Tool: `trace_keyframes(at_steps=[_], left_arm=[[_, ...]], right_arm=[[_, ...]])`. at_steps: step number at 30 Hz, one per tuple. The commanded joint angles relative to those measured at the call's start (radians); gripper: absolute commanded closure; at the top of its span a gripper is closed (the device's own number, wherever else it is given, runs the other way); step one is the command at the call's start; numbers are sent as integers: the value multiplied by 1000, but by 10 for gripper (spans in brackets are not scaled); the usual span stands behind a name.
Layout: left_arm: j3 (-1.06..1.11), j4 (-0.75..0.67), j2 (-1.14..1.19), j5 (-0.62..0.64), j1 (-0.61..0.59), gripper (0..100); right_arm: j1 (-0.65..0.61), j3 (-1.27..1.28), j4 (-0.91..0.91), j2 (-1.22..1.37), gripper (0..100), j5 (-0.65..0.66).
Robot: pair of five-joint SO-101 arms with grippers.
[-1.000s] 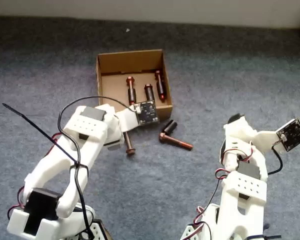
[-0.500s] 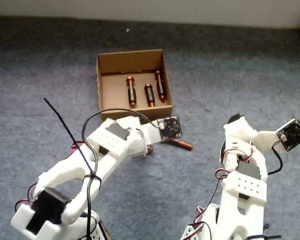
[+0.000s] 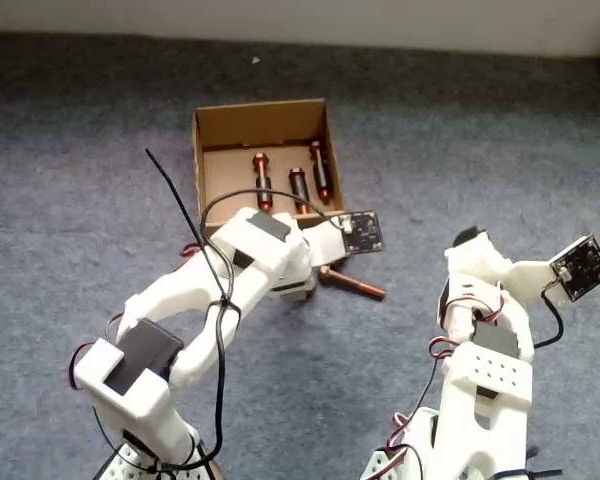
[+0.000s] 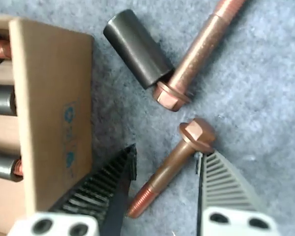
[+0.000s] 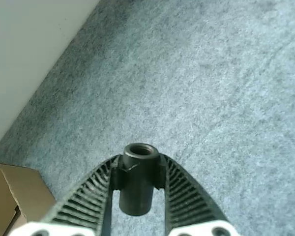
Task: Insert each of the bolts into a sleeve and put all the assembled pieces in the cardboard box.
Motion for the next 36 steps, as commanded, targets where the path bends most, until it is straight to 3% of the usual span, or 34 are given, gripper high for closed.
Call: trace_keyframes(at_steps=[1, 16, 19, 31, 36], left_arm=[[-58, 0, 13, -28, 61, 786], [-59, 32, 15, -74, 71, 788], [-82, 38, 41, -75, 79, 829], [-555, 434, 361, -75, 82, 848], [-644, 508, 424, -75, 84, 959]], right_arm=[[-8, -10, -22, -27, 995, 11], [-4, -10, -22, -27, 995, 12], [-4, -10, -22, -27, 995, 12], [-4, -10, -22, -27, 995, 12], [-4, -10, -22, -27, 995, 12]])
